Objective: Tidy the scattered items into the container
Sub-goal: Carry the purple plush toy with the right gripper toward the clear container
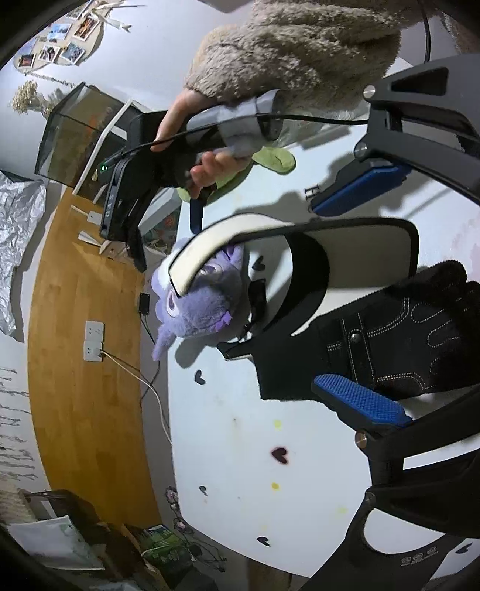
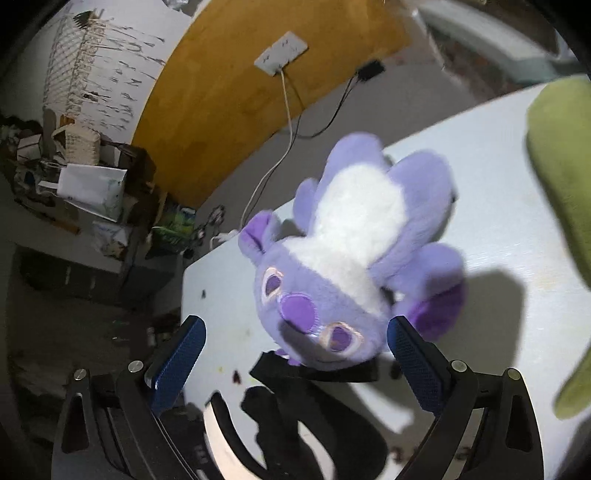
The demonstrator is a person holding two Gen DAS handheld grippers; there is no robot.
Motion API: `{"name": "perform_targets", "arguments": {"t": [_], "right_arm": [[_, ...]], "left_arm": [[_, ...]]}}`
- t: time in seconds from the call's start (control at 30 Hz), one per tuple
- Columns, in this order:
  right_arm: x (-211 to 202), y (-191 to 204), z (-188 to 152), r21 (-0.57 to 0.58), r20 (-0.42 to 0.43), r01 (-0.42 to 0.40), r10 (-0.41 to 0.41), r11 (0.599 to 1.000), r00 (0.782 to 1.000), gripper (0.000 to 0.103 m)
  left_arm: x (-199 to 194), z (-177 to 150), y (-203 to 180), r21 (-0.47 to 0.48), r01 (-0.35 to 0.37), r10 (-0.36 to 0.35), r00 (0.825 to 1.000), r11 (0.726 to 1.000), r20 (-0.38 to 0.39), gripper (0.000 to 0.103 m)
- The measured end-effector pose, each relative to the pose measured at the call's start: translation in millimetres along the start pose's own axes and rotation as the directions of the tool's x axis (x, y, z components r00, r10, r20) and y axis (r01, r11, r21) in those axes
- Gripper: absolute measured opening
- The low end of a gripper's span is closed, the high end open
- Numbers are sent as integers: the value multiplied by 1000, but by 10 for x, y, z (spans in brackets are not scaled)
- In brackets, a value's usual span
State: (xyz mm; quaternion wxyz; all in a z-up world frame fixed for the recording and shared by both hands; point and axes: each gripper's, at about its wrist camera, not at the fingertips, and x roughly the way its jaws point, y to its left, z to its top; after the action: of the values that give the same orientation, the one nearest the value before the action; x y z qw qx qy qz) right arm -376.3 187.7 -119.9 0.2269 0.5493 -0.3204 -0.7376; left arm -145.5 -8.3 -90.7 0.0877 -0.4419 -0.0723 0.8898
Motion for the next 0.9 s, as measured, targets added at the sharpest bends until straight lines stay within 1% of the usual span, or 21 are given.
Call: {"name": "perform_targets", "arguments": {"t": [0.07,0.1,0.2,0.27,0.37,0.5,0.57,0.63,0.67,0.7,0.73,0.77,0.8,0.9], "right_arm": [[120,-42,50,55,-27,-30,31,998,999,98],[177,-61,71,81,-44,-29,33,996,999,98],[330,-127,143,164,-79,16,-3,986,997,98],[387,-169,196,224,-80,25,-7,974,997,98],[466,-284,279,379,-70,0,29,925,997,98],[598,-422,348,499,-109,68,-15,864,994,98],[689,-450,353,503,-146,116,-48,857,988,98],[774,-459,339,486,-174,151,-74,861,982,98],[817,-465,326,475,-179,148,-69,867,981,93],[846,-474,317,470,-180,136,-57,872,982,85],[847,-473,319,462,-174,122,-45,878,984,83],[836,-454,331,447,-165,114,-43,887,985,76],[824,-434,344,432,-156,106,-41,895,987,71],[722,-330,392,369,-123,74,-30,926,992,64]], "left_arm": [[33,-3,43,-14,-6,6,1000,1000,-11,88],[49,-3,67,-20,-10,9,1000,1000,-16,88],[84,3,125,-32,-20,20,999,999,-25,88],[100,7,165,-42,-25,24,999,999,-29,88],[128,16,206,-52,-31,29,999,998,-33,88],[145,22,222,-55,-36,34,999,998,-35,88],[150,21,225,-53,-39,38,999,998,-34,88],[155,20,237,-52,-43,42,999,998,-35,88],[157,20,249,-52,-46,44,998,998,-35,88],[159,19,261,-53,-49,48,998,997,-35,88],[159,22,275,-54,-53,51,998,997,-34,88],[159,25,291,-56,-56,54,998,997,-32,88],[160,29,306,-58,-59,57,998,997,-31,88],[154,45,340,-63,-65,63,998,996,-26,88]]}}
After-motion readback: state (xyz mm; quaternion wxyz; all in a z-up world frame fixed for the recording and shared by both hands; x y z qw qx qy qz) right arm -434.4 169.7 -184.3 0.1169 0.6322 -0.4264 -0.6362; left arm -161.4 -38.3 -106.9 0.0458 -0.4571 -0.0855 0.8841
